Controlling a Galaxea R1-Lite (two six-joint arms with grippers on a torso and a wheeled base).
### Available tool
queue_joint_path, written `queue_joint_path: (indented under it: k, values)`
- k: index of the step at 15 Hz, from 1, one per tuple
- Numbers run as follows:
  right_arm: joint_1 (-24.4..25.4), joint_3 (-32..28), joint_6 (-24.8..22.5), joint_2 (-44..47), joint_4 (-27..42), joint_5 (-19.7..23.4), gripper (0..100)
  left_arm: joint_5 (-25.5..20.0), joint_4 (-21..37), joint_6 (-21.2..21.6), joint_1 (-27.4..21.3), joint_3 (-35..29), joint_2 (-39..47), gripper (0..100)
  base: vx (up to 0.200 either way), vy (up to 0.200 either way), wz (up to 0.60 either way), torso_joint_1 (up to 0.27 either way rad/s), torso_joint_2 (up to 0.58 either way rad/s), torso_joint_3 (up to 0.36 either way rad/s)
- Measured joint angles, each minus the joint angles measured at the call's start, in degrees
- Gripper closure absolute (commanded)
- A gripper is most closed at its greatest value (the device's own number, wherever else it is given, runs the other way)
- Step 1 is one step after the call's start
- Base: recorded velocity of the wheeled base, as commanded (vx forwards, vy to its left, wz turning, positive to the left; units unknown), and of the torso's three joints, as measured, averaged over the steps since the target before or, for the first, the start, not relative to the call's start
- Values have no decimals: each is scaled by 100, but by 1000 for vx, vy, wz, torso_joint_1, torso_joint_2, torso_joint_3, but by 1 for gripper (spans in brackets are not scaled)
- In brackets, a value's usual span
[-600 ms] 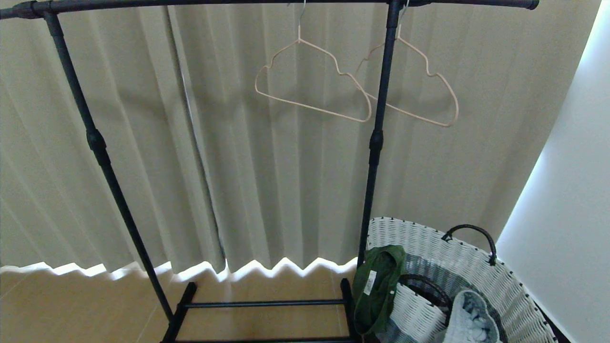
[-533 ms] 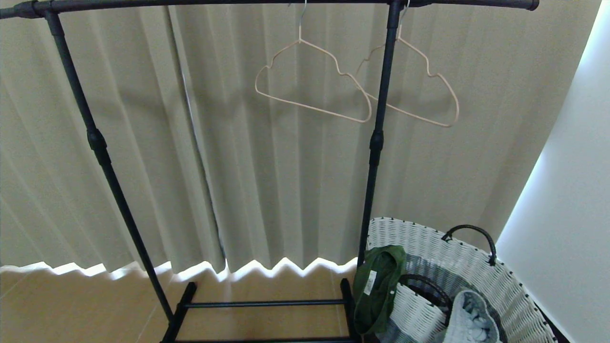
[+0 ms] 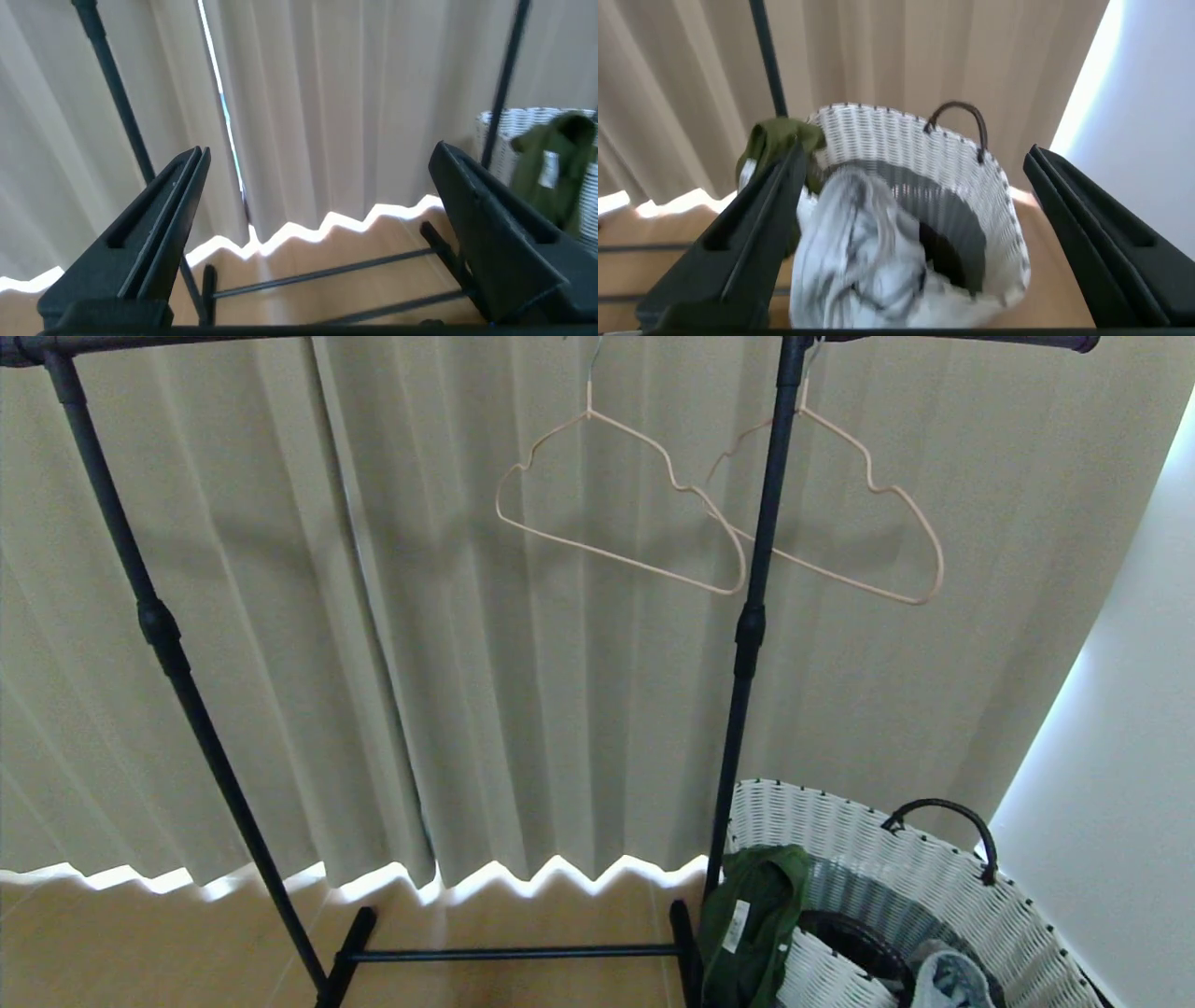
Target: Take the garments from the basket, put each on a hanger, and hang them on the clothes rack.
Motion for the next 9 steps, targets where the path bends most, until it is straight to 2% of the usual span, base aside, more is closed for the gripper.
queue_joint_path:
  k: [9]
  values:
    - [0, 0, -9, 0, 7, 4, 0, -2, -7, 9, 0, 0, 0, 0, 0, 0, 0, 0, 0, 0]
